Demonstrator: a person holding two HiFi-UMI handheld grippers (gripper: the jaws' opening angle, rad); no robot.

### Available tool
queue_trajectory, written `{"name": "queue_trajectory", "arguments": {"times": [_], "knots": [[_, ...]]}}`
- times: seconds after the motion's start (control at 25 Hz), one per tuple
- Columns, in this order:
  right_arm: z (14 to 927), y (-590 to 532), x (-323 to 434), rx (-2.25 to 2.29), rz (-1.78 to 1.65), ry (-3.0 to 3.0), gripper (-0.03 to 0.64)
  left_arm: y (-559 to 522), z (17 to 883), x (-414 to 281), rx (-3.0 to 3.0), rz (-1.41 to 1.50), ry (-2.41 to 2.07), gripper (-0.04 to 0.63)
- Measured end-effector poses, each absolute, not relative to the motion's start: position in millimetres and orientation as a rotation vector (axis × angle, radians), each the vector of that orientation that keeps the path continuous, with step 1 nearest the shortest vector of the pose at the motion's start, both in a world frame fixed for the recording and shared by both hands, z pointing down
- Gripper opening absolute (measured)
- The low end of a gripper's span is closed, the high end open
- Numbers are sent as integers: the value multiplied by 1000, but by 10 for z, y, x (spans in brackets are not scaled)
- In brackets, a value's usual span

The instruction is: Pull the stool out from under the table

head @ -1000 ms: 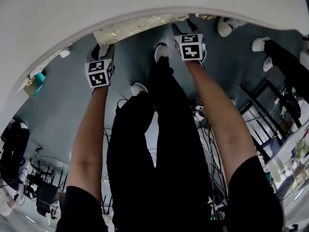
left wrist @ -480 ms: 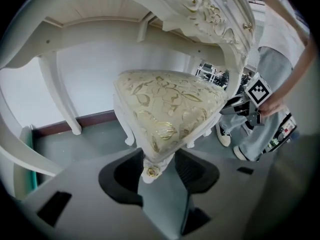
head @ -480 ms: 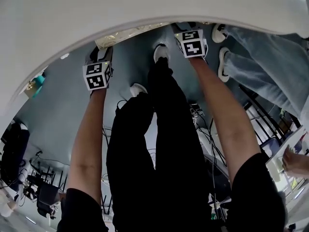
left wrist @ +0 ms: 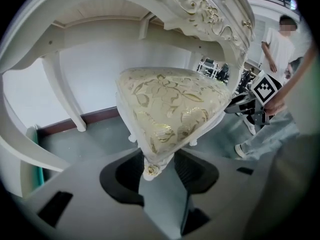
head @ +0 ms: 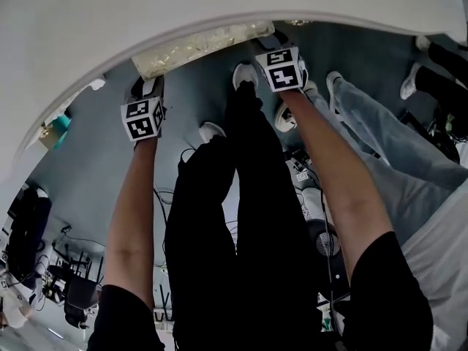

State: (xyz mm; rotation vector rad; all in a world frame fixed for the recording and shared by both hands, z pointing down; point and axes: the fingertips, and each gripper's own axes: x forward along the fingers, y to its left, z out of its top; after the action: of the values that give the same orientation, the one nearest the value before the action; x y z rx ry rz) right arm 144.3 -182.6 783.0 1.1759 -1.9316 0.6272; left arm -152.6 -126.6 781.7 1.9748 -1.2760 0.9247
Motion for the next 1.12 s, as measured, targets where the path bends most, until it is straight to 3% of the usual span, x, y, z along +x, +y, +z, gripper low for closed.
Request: {"name": "queue_trajectory", "arguments": {"times": [1.12], "knots": [[7761, -540, 1199, 1070, 716, -1876, 222, -211, 7754, -1811, 1917, 1095, -1167, 189]]}}
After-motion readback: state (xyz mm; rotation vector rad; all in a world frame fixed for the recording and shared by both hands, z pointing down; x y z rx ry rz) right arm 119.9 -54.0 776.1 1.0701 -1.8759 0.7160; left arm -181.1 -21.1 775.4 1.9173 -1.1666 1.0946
